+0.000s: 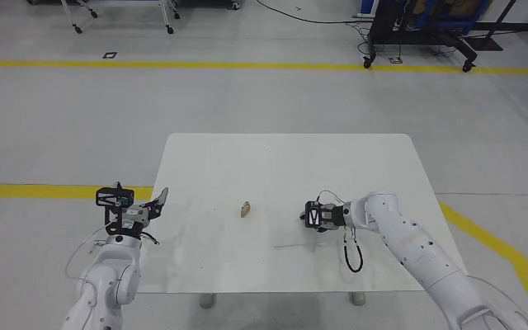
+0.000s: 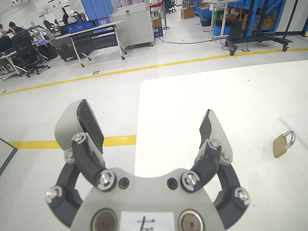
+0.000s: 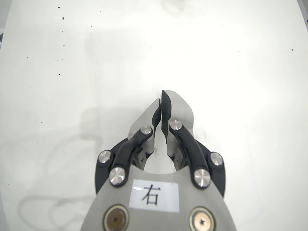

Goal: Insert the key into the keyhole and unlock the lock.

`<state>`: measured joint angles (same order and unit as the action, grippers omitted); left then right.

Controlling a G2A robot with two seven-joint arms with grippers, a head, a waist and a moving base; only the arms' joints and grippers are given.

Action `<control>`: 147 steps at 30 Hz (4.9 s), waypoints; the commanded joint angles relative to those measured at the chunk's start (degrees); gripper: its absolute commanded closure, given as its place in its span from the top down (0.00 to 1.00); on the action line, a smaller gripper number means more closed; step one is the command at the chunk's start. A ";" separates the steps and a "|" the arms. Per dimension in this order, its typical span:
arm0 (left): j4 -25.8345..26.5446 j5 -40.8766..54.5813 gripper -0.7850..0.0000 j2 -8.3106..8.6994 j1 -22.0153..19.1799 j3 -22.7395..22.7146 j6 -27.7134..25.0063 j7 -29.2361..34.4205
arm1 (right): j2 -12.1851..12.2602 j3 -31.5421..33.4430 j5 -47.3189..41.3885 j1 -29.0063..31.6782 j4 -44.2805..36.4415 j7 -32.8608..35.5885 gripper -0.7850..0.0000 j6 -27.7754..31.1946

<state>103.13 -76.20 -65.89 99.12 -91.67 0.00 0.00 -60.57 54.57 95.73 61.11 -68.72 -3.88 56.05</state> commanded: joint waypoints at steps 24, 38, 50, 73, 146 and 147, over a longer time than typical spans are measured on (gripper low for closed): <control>0.00 0.00 1.00 0.00 0.00 0.00 0.00 0.00 | 2.87 6.31 1.49 4.96 -3.54 -12.12 0.00 -2.79; 3.39 -7.12 1.00 -0.18 -0.78 6.48 -3.51 0.84 | 2.87 6.31 1.49 4.96 -3.54 -12.12 0.00 -2.79; 3.20 -4.45 1.00 -0.59 -2.29 8.10 -2.82 2.49 | 2.87 6.31 1.49 4.96 -3.54 -12.12 0.00 -2.79; -16.16 -16.33 1.00 -8.56 -35.31 48.11 -8.90 20.28 | 2.87 6.31 1.49 4.96 -3.54 -12.12 0.00 -2.79; 1.68 42.73 1.00 -6.28 -16.67 17.94 -17.99 21.15 | 1.02 -14.36 -69.53 -4.50 3.15 -16.96 0.00 1.95; 0.77 47.16 1.00 -6.34 -17.12 17.94 -17.27 23.15 | 1.43 -15.31 -72.42 -4.84 2.41 -16.35 0.00 1.95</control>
<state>104.78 -34.90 -72.17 82.40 -73.72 -17.96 21.23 -59.47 40.11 26.92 56.55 -65.68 -20.78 58.00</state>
